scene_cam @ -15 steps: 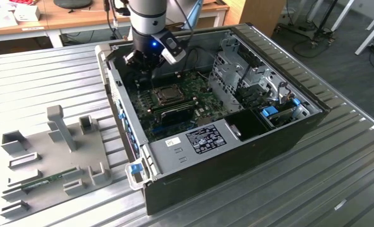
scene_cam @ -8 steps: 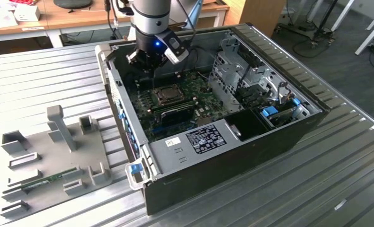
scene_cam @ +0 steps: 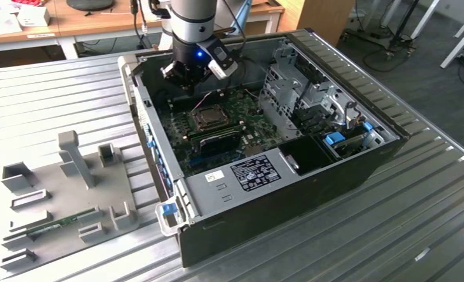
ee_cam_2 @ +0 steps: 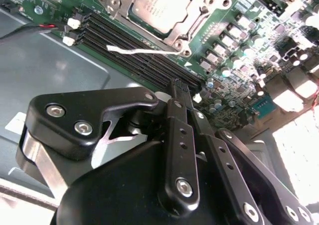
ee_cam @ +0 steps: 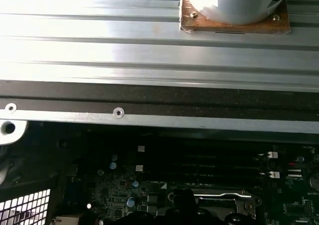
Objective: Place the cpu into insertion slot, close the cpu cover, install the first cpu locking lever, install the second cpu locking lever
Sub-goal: 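Install the first cpu locking lever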
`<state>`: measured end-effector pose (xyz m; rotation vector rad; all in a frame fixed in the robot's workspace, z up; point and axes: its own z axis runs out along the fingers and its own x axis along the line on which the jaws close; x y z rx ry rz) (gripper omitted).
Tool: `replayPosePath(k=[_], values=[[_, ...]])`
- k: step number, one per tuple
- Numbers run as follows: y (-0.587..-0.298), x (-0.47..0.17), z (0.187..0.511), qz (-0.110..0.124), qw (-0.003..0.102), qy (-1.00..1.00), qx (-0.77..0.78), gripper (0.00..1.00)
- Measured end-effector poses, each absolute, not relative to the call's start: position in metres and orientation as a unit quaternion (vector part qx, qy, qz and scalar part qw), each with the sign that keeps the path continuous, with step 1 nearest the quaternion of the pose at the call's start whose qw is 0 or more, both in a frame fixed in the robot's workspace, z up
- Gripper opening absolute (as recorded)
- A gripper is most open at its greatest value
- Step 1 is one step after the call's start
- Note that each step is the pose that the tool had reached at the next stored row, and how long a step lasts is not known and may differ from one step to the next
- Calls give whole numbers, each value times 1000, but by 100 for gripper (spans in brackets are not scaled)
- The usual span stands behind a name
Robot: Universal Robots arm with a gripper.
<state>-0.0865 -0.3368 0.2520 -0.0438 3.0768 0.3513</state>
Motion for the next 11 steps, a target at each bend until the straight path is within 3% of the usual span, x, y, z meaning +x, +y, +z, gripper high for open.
replayPosePath(k=[11], values=[[-337,-86,252,102,22,994,-14,10]])
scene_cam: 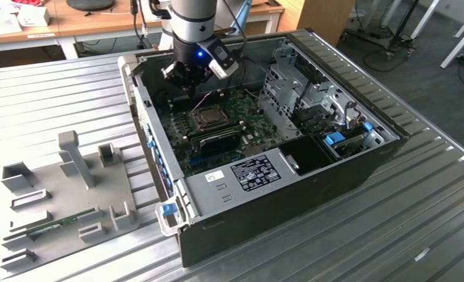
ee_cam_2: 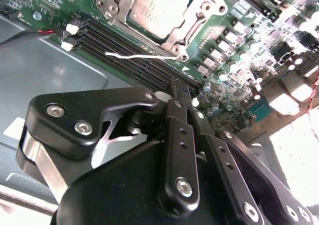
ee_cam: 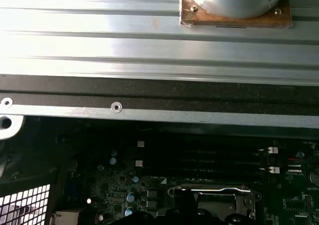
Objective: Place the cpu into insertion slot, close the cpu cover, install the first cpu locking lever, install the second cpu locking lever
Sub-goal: 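Install the first cpu locking lever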
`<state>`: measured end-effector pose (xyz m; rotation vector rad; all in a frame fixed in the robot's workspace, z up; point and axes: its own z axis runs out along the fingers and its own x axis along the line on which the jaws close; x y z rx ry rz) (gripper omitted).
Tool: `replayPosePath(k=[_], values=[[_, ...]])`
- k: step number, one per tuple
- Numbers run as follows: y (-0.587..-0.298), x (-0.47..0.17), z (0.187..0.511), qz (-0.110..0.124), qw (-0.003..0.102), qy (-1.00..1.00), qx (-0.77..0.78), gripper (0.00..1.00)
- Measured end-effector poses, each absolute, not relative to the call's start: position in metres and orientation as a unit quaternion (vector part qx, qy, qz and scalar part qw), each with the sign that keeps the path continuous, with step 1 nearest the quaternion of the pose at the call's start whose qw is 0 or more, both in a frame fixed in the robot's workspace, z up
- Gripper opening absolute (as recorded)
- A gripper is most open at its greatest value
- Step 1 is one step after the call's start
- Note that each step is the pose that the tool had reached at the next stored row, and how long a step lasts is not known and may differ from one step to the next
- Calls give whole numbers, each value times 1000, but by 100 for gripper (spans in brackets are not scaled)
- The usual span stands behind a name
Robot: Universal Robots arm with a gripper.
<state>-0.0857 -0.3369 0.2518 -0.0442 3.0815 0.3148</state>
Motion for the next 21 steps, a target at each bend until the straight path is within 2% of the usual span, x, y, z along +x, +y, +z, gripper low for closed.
replayPosePath(k=[21], values=[[-337,-76,251,103,22,994,-14,10]])
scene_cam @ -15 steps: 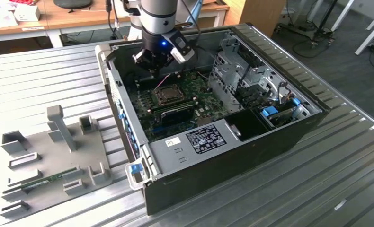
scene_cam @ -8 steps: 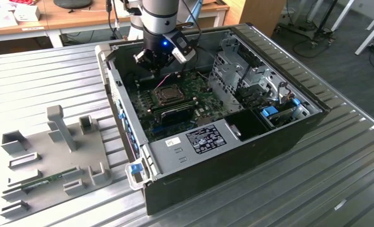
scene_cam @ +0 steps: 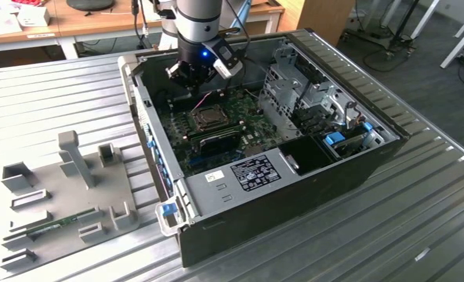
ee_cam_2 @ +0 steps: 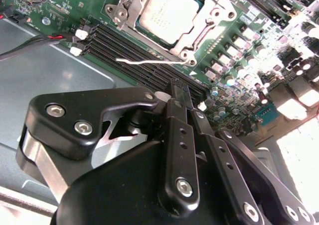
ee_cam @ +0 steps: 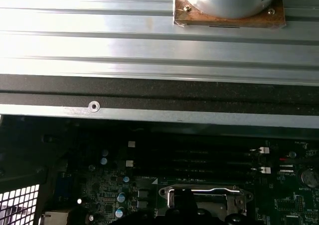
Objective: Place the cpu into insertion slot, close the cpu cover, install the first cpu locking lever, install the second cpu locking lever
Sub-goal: 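Install the first cpu locking lever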
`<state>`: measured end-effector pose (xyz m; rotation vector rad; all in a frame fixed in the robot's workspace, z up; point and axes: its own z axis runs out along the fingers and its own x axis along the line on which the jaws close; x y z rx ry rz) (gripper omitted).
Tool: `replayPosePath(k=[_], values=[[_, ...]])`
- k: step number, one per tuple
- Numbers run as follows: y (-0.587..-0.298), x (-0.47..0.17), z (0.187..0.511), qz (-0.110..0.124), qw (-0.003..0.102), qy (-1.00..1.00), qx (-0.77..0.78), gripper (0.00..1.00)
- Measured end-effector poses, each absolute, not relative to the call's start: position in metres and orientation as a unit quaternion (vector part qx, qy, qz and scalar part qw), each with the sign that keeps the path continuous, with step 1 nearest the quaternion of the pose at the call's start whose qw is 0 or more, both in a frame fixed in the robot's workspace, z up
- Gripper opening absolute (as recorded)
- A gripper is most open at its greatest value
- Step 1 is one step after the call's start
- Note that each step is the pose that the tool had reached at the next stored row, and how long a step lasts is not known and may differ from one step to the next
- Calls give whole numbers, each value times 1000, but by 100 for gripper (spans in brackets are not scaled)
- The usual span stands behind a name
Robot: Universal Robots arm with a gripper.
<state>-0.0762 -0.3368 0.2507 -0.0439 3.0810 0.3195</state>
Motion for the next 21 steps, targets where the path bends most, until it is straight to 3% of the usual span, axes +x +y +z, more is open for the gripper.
replayPosePath(k=[5,21], values=[[-337,-76,250,115,23,993,-14,10],[-337,-64,240,117,23,993,-11,10]])
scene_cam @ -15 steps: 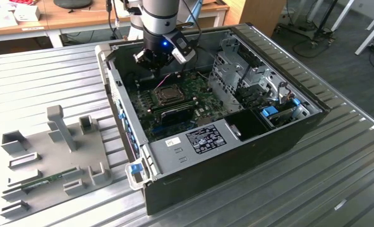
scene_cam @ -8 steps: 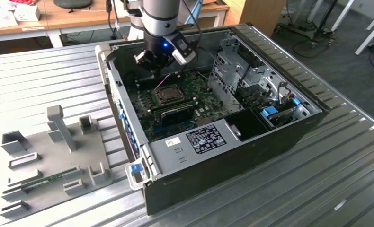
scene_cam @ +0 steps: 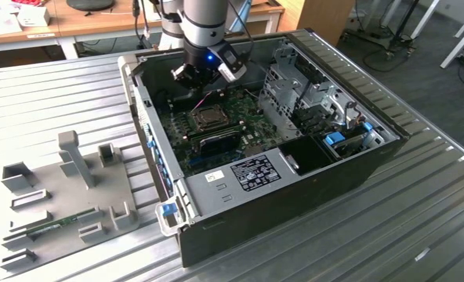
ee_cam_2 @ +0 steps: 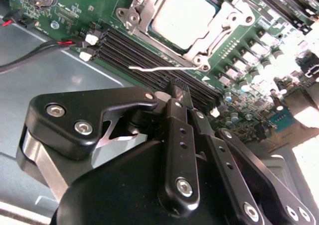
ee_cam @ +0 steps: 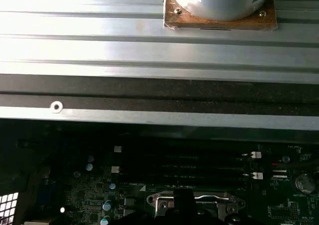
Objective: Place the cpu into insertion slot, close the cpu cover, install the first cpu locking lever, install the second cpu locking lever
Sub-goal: 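Install the first cpu locking lever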
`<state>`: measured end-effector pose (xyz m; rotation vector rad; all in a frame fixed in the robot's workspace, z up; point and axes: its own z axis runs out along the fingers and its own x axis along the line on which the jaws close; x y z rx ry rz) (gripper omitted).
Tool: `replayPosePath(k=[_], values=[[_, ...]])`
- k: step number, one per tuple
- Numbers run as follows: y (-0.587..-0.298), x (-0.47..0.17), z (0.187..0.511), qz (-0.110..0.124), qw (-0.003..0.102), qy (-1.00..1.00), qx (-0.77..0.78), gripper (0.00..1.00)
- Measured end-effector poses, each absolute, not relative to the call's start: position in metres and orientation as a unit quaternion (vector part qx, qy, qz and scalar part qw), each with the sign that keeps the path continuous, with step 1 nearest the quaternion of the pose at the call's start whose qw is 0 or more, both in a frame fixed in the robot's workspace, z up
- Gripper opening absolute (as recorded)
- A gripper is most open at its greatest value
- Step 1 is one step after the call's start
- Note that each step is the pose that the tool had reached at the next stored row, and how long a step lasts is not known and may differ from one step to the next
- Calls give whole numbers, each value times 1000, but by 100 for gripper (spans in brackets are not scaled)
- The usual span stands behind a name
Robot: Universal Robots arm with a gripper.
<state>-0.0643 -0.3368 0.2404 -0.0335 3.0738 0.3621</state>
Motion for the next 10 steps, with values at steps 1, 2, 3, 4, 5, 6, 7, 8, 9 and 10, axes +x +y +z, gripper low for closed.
replayPosePath(k=[1,2,3,4,5,6,7,8,9,10], values=[[-337,-64,239,117,23,993,-11,10],[-337,-63,238,118,23,993,-10,10],[-337,-63,237,118,23,993,-10,10],[-337,-63,236,118,23,993,-10,10],[-337,-63,236,118,23,993,-10,10],[-337,-63,235,118,23,993,-9,10],[-337,-63,235,118,23,993,-9,10],[-337,-63,235,118,23,993,-10,10],[-337,-63,235,118,23,993,-10,10],[-337,-63,235,118,23,993,-10,10]])
